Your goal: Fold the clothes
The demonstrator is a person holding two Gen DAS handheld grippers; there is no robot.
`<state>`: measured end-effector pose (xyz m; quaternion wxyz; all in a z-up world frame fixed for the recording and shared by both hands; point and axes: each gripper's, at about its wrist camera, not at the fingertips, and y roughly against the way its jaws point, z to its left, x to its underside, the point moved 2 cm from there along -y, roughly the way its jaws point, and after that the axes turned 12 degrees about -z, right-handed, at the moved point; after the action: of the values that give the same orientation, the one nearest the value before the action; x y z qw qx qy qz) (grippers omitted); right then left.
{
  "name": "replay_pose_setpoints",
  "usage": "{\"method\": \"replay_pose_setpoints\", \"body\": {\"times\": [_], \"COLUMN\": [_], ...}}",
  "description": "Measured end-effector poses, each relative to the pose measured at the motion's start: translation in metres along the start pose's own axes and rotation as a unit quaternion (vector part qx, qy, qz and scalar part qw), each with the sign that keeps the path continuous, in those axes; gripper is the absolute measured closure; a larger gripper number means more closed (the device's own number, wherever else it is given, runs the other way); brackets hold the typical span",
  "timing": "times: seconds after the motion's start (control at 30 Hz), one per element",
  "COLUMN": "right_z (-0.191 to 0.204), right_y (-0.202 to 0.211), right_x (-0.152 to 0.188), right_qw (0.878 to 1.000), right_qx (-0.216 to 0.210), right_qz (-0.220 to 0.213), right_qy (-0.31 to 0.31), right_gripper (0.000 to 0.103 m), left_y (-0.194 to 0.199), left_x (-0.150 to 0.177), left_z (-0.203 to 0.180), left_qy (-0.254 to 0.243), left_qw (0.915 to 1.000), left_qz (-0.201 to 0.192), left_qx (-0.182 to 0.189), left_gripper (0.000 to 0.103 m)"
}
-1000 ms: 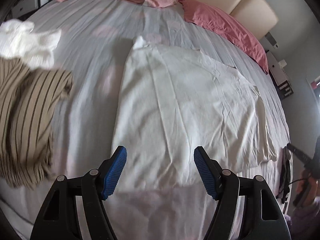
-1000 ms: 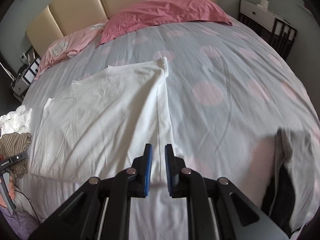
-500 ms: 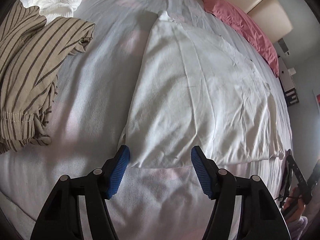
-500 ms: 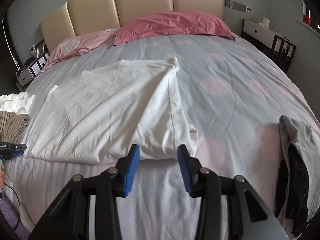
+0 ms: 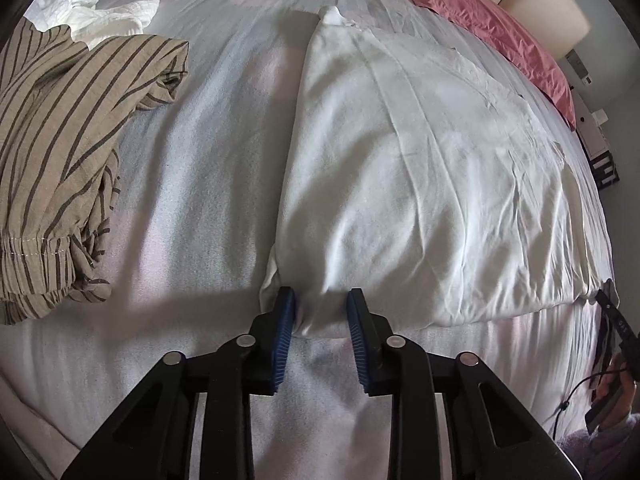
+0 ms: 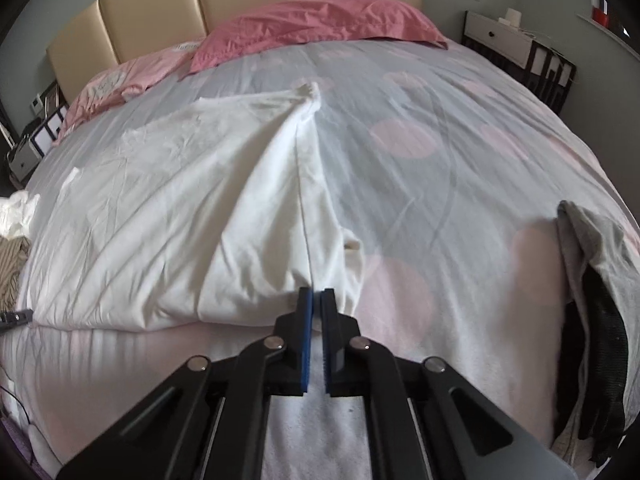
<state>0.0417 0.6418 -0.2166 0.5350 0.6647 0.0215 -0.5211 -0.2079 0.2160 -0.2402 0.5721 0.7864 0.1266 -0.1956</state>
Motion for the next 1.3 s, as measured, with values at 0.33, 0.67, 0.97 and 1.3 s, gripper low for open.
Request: {"method": "replay_pose_setpoints", "body": {"times": [0.33, 0.67, 0.97, 1.3], "right_z": [-0.034, -0.089, -0.084, -0.083], "right_y": [0.007, 0.002, 0.005, -0.014], "right_x": [-0.011, -0.004, 0.007, 0.019], "right_qw": [0.998, 0.990, 0.970, 0.934], "right_qx": [0.066, 0.092, -0.077, -0.150], "right_qz": [-0.018, 0.009, 0.016, 0.039], "right_qy": [-0.008, -0.109, -0.230, -0.322], "right_gripper": [0.100, 0.097, 0.077, 0.064], "left_y": [0.000, 0.003, 0.038, 0.036], "left_x": [0.003, 0.000, -0.006, 0.002], "left_z": [0.008, 0.012, 0.030, 0.038], "left_qy": [-0.002, 0.009, 0.074, 0.193], "left_qw": [1.0000, 1.0000, 0.9957, 0.9744], "left_qz": [0.002, 0.002, -0.041, -0.013], "left_qx": [-0.008, -0.002, 0.039, 0.114], "left_gripper": [0.087, 0.088, 0.086, 0.048]}}
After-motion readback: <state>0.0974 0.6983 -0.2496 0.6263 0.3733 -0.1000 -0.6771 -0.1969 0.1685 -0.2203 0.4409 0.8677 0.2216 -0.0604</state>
